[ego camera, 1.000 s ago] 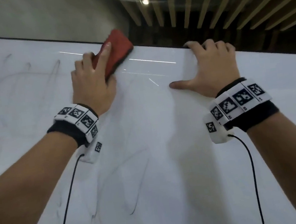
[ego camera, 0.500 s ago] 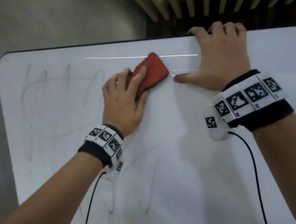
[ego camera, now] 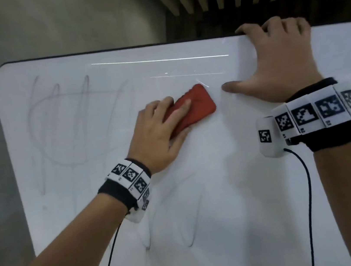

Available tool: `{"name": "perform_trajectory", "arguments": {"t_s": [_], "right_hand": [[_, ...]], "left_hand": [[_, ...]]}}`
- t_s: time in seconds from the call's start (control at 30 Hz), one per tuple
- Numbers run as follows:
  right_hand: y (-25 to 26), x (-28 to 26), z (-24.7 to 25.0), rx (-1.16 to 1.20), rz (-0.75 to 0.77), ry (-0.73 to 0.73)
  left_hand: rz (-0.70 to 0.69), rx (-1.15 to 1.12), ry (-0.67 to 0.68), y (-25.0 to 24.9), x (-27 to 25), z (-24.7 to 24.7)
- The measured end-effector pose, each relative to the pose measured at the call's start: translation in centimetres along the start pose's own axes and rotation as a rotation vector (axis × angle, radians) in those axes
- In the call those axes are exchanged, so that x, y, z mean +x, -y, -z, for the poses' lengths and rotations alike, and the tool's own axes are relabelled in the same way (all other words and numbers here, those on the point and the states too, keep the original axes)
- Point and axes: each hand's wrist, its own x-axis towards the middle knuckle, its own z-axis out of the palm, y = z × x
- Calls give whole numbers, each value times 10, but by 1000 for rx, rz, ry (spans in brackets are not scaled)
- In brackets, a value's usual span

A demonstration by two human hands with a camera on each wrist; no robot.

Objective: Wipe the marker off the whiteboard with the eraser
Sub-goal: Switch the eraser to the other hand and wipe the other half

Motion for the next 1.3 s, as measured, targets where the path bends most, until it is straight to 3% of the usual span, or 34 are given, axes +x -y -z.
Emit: {"name": "perform_trajectory", "arguments": {"t_s": [0.03,0.07,0.17,0.23,0.33,0.47,0.53,0.6,0.77,0.83,0.9,1.0,1.07,1.13,1.23,1.3], "right_hand": [[-1,0,-1,8,8,-4],[-1,0,-1,17,17,-9],[-1,1,-1,13,22,3],[1,1,1,3,18,2],[5,1,1,-6,-6,-13],[23,5,1,-27,-59,14],[39,14,1,0,-39,35],[58,24,-3,48,11,51],[97,32,-24,-18,57,3],[100,28,-29,-46,48,-50],[100,27,-33,-32,36,-79],[104,31,-35,-39,1,-93],[108,33,-35,-49,-14,-93],[108,34,-36,-51,-19,-83],[108,32,-35,-41,-25,-84],[109,32,-34,-45,-27,-84]], "left_hand": [[7,13,9,14,1,4],[109,24,-26,34,6,8],[610,-2,-212,98,24,28],[771,28,-220,111,30,32],[639,105,-157,78,21,23],[262,88,-50,36,-12,11],[172,59,-22,41,-16,14],[249,71,-53,62,-8,19],[750,48,-187,125,21,32],[809,64,-180,118,23,29],[625,90,-159,92,15,23],[152,37,-26,55,-18,13],[84,30,9,69,-23,18],[290,59,-64,102,-15,24],[811,21,-205,167,-1,42],[1036,41,-227,194,1,49]]}}
